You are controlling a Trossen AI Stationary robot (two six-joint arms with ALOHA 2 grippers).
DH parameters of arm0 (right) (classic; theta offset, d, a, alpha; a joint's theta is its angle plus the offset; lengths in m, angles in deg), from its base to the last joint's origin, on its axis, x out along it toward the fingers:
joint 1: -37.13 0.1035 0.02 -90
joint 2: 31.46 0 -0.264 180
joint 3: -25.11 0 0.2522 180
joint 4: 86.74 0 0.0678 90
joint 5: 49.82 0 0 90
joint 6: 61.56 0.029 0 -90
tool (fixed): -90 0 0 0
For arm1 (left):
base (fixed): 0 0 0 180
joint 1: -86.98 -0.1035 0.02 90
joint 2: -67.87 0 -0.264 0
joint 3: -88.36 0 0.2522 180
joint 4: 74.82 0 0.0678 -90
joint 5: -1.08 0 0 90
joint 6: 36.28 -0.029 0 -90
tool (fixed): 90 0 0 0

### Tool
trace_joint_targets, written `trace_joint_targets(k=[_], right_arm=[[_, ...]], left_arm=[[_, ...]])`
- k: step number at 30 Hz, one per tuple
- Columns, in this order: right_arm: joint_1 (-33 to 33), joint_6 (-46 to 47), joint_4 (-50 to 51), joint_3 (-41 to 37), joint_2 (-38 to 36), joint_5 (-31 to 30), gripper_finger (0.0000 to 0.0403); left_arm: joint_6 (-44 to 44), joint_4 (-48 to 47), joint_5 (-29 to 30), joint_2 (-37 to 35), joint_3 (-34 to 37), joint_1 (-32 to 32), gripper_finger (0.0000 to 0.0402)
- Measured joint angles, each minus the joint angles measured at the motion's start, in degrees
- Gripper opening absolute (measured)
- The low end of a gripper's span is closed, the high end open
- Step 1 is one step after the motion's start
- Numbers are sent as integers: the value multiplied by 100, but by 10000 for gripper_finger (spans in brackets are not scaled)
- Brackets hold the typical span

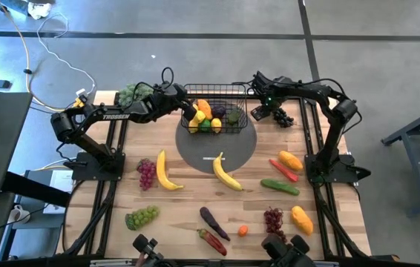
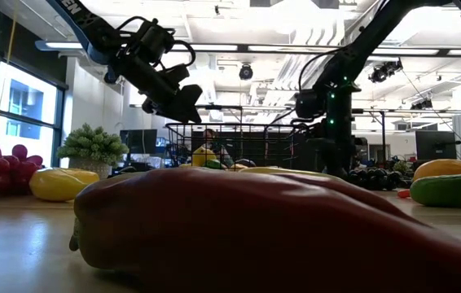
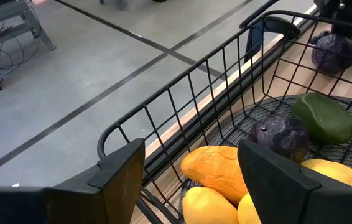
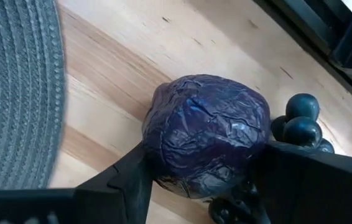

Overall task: Build produce basket
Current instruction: Put the purple plum into the black wire basket

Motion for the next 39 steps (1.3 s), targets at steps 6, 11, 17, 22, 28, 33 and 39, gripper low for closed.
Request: trace_joint_targets(k=[6, 11, 17, 22, 28, 33, 39], right_arm=[[-4, -1, 434, 215, -67, 1, 203], [-5, 116, 538, 425, -263, -9, 205], [-11, 209, 671, 663, -612, -108, 206], [-11, 255, 639, 940, -985, -106, 206], [9, 249, 239, 1305, -1391, 209, 206], [51, 211, -307, 1365, -1600, 914, 206], [266, 117, -624, 1363, -1593, 1451, 206]], left_arm=[[0, 0, 0, 0, 0, 0, 248], [0, -1, 59, 0, 0, 0, 248], [0, -2, 127, 0, 0, -2, 248], [6, -7, 127, -14, 0, 0, 248], [4, -15, 159, -233, -2, 13, 248], [7, -13, 195, -476, -2, 13, 248], [258, -17, 238, -694, -2, 13, 248]])
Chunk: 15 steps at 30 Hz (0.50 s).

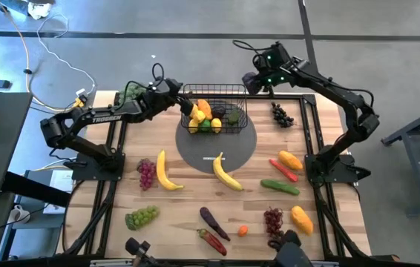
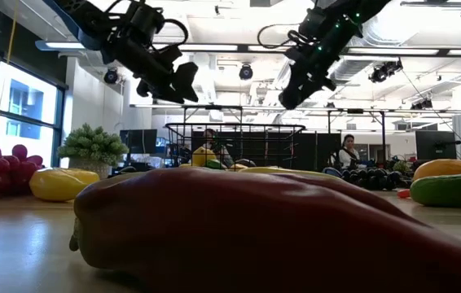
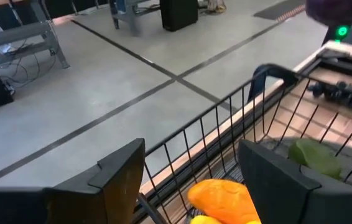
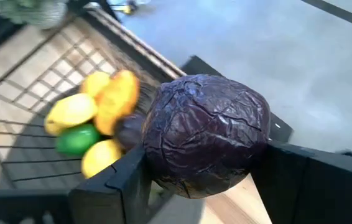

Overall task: Build produce basket
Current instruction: Put the purple plum into the black wire basket

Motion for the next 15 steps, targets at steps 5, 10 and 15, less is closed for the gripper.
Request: trace_joint_targets(k=[5, 10, 15], right_arm=[[238, -27, -268, -48, 7, 175, 207], [478, -112, -530, -48, 132, 190, 207], [674, -121, -661, -50, 502, 153, 207]], left_arm=[[153, -4, 12, -138, 0, 0, 248], [331, -4, 5, -178, 0, 41, 248], [503, -30, -259, -180, 0, 123, 248]])
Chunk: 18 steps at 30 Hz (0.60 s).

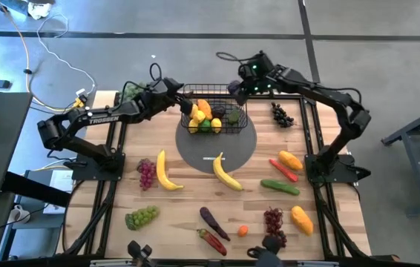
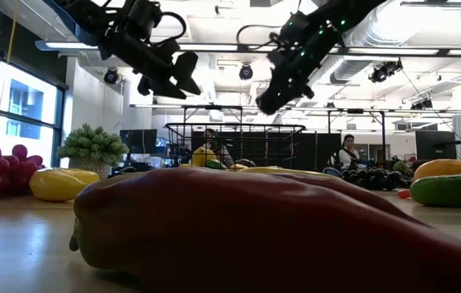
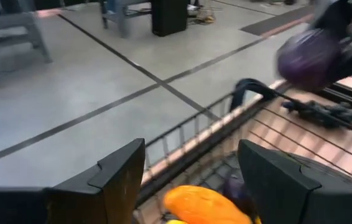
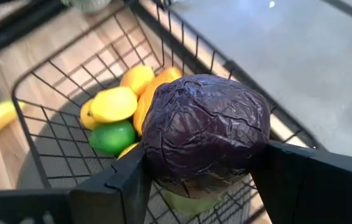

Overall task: Build produce basket
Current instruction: Put the purple plum into the black wire basket

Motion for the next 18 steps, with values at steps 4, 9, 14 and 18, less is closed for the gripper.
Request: trace_joint_targets(k=[4, 9, 14, 18], right_arm=[[86, -2, -35, 0, 335, -53, 207], [102, 0, -23, -4, 723, -64, 207], [112, 0, -3, -5, 958, -65, 207], [123, 59, 4, -4, 1017, -99, 207]], left_arm=[[-2, -1, -112, 0, 0, 163, 248], [-3, -121, -113, 0, 0, 379, 248], [-6, -366, -115, 0, 0, 562, 248], [-7, -561, -115, 0, 0, 704, 248]])
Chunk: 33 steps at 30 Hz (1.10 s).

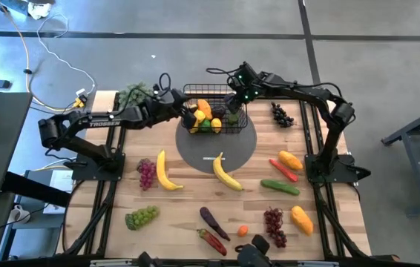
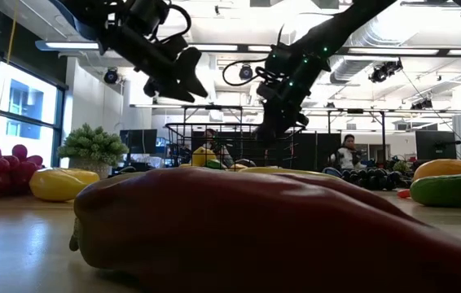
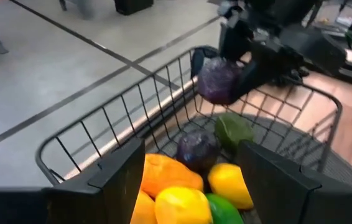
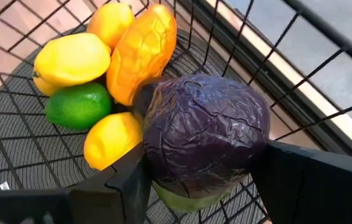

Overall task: Build produce basket
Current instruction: Put the purple plum into the black wire basket, then put the yellow mango into the black wire basket

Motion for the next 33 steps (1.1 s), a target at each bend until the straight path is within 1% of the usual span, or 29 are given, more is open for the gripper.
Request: trace_joint_targets(k=[4, 8, 11, 14, 22, 29, 33], right_arm=[[37, 30, -26, 0, -2, -180, 215], [96, 50, -13, 0, -2, -208, 251], [158, 160, -14, 0, -2, -383, 282], [188, 259, 16, 0, -2, -460, 298], [176, 688, 343, 0, -136, -467, 303], [220, 1151, 764, 2, -632, -466, 304], [342, 1345, 1056, 4, -972, -472, 304]], left_arm=[[-1, -252, 0, 0, 0, 141, 248], [0, -599, -1, 0, 0, 290, 248], [-2, -881, -7, -38, 0, 390, 248], [-43, -1126, -25, -184, 0, 477, 248], [-46, -2046, -44, -846, 0, 568, 248], [-44, -2544, -47, -1339, -1, 566, 248], [-45, -2664, -227, -1507, 0, 555, 248]])
